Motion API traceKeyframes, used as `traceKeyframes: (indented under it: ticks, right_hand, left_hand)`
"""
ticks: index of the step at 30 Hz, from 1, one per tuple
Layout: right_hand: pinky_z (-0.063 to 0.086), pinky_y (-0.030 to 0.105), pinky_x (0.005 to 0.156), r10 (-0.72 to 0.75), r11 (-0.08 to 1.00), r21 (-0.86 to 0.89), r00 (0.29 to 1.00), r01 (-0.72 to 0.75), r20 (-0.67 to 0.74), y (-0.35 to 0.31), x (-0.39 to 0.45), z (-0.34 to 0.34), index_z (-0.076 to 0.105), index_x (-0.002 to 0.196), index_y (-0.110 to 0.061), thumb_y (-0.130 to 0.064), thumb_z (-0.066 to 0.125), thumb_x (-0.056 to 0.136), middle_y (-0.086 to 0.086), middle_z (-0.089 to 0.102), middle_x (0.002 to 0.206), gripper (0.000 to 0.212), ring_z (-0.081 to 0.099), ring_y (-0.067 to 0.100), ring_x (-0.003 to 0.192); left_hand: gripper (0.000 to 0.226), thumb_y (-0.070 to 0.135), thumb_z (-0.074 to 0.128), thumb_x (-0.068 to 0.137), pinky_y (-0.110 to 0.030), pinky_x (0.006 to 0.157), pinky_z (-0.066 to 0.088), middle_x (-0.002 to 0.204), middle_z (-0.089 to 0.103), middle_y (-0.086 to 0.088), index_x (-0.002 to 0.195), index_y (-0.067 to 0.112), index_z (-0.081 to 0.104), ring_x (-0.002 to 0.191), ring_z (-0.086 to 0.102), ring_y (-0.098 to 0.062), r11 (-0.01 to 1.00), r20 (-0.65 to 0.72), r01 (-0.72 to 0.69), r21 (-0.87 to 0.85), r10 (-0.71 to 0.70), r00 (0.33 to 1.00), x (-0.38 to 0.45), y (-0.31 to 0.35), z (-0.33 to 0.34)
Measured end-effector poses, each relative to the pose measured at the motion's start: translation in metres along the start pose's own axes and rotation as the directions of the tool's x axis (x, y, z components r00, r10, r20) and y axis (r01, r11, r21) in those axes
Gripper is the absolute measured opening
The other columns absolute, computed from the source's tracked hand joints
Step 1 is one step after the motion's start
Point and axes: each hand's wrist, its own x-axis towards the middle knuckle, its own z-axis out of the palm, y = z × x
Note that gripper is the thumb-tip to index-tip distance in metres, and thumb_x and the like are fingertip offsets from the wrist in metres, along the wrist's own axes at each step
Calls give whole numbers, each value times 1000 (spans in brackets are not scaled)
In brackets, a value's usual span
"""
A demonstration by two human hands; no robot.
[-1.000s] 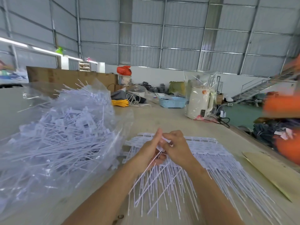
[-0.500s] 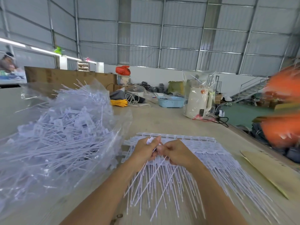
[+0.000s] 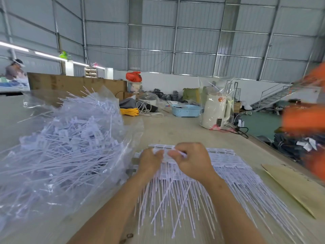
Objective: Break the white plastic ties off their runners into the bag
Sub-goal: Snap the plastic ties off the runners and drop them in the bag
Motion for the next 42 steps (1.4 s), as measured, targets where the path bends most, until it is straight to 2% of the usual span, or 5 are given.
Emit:
traceKeyframes:
  ticks: [9,16,22,34,42]
  right_hand:
    - [20,13,38,428,535,793,903,-291,43,12,1,-14,61,60,-4,-9,57,90,-1,39,42,31,24,5,33]
    - [18,14,35,480,328,903,872,-277,93,29,3,-20,51,53,-6,-21,59,85,4,34,49,36,20,10,34]
    - [14,19,41,465,426,840,878,-336,115,23,4,-9,55,55,-7,-17,57,90,13,35,61,37,20,12,36]
    - [20,21,38,481,431,804,858,-409,180,26,0,-9,61,55,-9,-22,62,88,7,42,54,35,24,13,37]
    - [27,25,50,357,530,704,878,-472,320,24,-3,-7,68,85,-6,-2,54,92,12,49,75,15,34,15,49]
  left_hand:
    - [29,23,55,95,-16,41,35,55,53,1,68,13,56,46,45,-11,956,178,-188,-224,230,957,-52,56,-2]
    - [26,34,54,93,-8,42,30,52,47,8,75,16,59,45,44,2,596,-193,-792,133,799,569,-86,148,-115]
    - [21,32,60,92,-26,52,39,78,55,-4,80,15,61,61,50,-14,775,-9,-228,589,289,957,-25,114,-179]
    - [40,31,78,76,-36,92,45,114,56,-8,107,15,61,104,53,-23,662,144,-245,708,204,968,10,47,-161]
    - [4,21,56,86,-8,68,40,78,55,13,87,18,58,72,53,3,516,-236,-832,205,851,470,-63,132,-94]
